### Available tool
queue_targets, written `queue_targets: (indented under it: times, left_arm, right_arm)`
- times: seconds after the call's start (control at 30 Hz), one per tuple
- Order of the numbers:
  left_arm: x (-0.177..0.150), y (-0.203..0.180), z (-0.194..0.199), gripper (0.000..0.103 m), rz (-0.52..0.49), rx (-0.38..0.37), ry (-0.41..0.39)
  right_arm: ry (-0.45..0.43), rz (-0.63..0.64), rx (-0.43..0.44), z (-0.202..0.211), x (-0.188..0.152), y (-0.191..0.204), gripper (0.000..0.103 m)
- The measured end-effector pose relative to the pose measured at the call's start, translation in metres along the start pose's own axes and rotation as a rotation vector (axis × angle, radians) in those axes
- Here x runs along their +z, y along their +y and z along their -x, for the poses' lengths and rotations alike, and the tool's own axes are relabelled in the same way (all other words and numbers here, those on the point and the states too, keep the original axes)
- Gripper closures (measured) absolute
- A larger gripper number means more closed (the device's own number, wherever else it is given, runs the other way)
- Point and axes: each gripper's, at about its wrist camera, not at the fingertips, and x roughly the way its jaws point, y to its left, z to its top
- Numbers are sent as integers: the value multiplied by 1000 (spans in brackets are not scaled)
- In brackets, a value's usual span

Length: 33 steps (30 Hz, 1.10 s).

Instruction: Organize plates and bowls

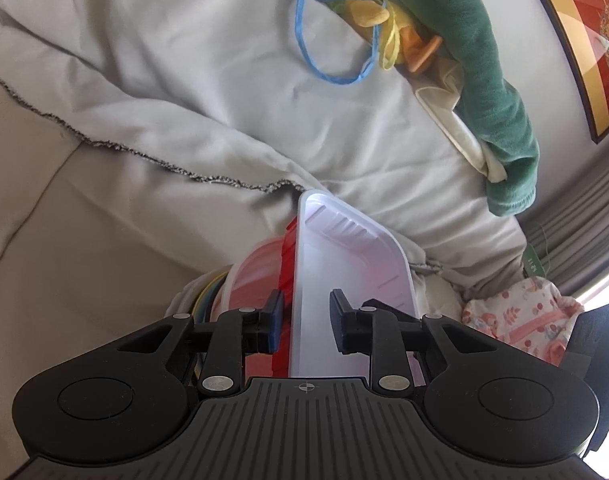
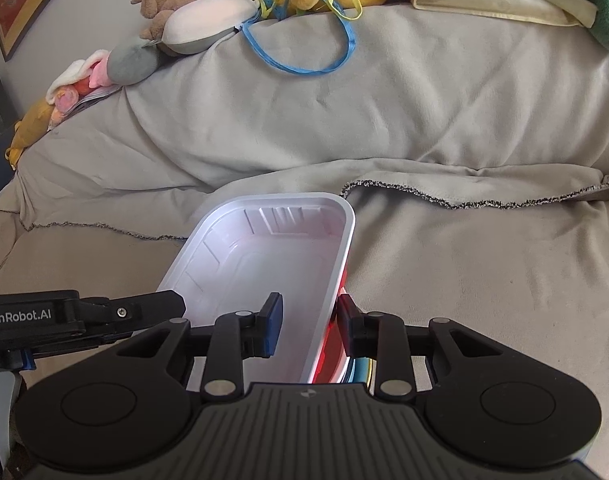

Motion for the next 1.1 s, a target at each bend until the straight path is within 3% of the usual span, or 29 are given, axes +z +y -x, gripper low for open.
queue_targets:
  times: [0.2,0.4,0.53,0.77,0.9,1.1]
  left_arm:
    - [1,-3,9,75,-1,22,-13]
    - [-18,-24,56,75,-80,33,-98]
    - [-64,-51,87,75,-215,70,-107]
    - [-181,-84,123,86,-351,222,-79]
    - [-214,-99,128,86,-380,226,-7]
    - [-235,-115,127,86,-450,294,16]
  right_arm:
    - [-58,16,-36,8,2,-2,73]
    - [-158,22,-33,66,-11,-4,60]
    - [-150,28,-40,109,-46,-2,44]
    - [24,-22,45,159,-141,-5,43]
    - [17,12,7,182,-177,1,41]
    - [23,-38,-20,193,-193,-7,39]
